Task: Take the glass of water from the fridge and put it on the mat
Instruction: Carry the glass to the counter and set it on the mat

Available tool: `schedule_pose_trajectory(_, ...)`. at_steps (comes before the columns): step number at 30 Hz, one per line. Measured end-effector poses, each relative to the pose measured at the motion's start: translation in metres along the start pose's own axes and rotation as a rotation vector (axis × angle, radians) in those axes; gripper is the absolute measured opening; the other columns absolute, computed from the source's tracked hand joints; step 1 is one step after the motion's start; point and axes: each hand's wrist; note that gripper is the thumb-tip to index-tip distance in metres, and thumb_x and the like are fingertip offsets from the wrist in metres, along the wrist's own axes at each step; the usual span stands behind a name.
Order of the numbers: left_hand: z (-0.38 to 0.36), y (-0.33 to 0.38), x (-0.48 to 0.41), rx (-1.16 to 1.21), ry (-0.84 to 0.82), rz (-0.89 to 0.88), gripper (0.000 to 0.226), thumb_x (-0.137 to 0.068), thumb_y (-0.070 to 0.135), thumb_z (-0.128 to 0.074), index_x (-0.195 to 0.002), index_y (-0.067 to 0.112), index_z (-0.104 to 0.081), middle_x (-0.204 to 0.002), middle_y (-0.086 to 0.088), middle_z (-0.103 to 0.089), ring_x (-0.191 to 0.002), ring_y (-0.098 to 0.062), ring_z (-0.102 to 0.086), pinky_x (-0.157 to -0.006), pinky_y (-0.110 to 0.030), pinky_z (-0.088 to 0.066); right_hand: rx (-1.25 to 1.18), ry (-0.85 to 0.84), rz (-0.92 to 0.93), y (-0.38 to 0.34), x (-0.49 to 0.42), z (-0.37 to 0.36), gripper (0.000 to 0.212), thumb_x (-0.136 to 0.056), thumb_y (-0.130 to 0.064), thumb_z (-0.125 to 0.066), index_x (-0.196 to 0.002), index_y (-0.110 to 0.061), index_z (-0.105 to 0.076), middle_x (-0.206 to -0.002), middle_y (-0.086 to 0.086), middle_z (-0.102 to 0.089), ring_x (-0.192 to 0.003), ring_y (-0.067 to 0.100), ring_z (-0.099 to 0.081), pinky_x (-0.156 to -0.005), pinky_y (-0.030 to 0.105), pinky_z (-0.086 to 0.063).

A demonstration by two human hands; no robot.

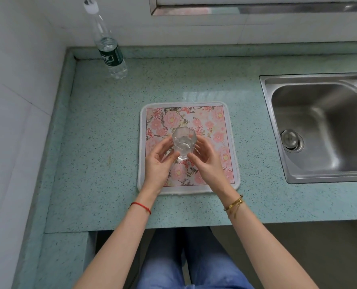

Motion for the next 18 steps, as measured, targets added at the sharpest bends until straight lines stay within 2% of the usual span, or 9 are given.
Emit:
schedule_pose_trajectory(3, 0.002, 0.002, 0.001, -0.020, -0.020, 0.007, 0.051, -0.089, -0.005, -0.068, -0.136, 0.011, -0.059, -0.135, 0.000, -0.065, -0.120, -0.001, -0.064, -0.094, -0.017, -0.053, 0.017, -0.013, 0.015, -0.004, 0.003, -0.001, 0.056, -0.093, 0.003, -0.065, -0.145, -0.009, -0.046, -0.148, 0.009, -0.054, -0.141, 0.021, -0.051, -0.121, 0.047, -0.039)
schedule_pose_trajectory(7, 0.006, 0.012, 0.011, -0.063, -0.018, 0.009, 0.056, -0.092, 0.005, -0.068, -0.144, 0.019, -0.053, -0.149, 0.002, -0.056, -0.135, -0.007, -0.054, -0.108, -0.021, -0.048, 0.008, 0.029, 0.030, -0.017, 0.012, 0.002, 0.056, -0.096, -0.007, -0.064, -0.148, -0.019, -0.045, -0.153, -0.001, -0.050, -0.143, 0.014, -0.047, -0.122, 0.043, -0.037)
schedule_pose_trajectory(10, 0.012, 0.031, 0.022, -0.090, 0.066, -0.021, 0.050, -0.093, 0.015, -0.068, -0.142, 0.021, -0.055, -0.146, 0.002, -0.059, -0.135, -0.011, -0.055, -0.112, -0.026, -0.046, -0.018, 0.121, 0.051, -0.031, 0.020, 0.007, 0.040, -0.101, -0.015, -0.058, -0.141, -0.014, -0.052, -0.141, 0.003, -0.059, -0.131, 0.017, -0.056, -0.114, 0.043, -0.046)
schedule_pose_trajectory(14, 0.016, 0.069, 0.046, -0.070, 0.072, -0.065, 0.038, -0.094, 0.020, -0.067, -0.131, 0.025, -0.062, -0.132, 0.007, -0.067, -0.124, -0.006, -0.063, -0.107, -0.023, -0.050, -0.039, 0.160, 0.098, -0.058, 0.039, 0.017, 0.030, -0.104, -0.015, -0.052, -0.133, -0.013, -0.058, -0.123, 0.001, -0.067, -0.115, 0.011, -0.063, -0.098, 0.025, -0.052)
schedule_pose_trajectory(18, 0.008, 0.113, 0.077, -0.051, -0.029, -0.124, 0.035, -0.095, 0.021, -0.065, -0.129, 0.030, -0.062, -0.131, 0.010, -0.068, -0.124, -0.004, -0.063, -0.105, -0.022, -0.050, -0.061, 0.177, 0.170, -0.086, 0.066, 0.028, 0.030, -0.105, -0.016, -0.049, -0.132, -0.010, -0.059, -0.126, 0.007, -0.067, -0.121, 0.022, -0.063, -0.104, 0.034, -0.051)
Point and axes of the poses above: each hand's wrist, its own x-axis away from the middle knuckle, its own z-axis out of the back of the hand, y = z × x
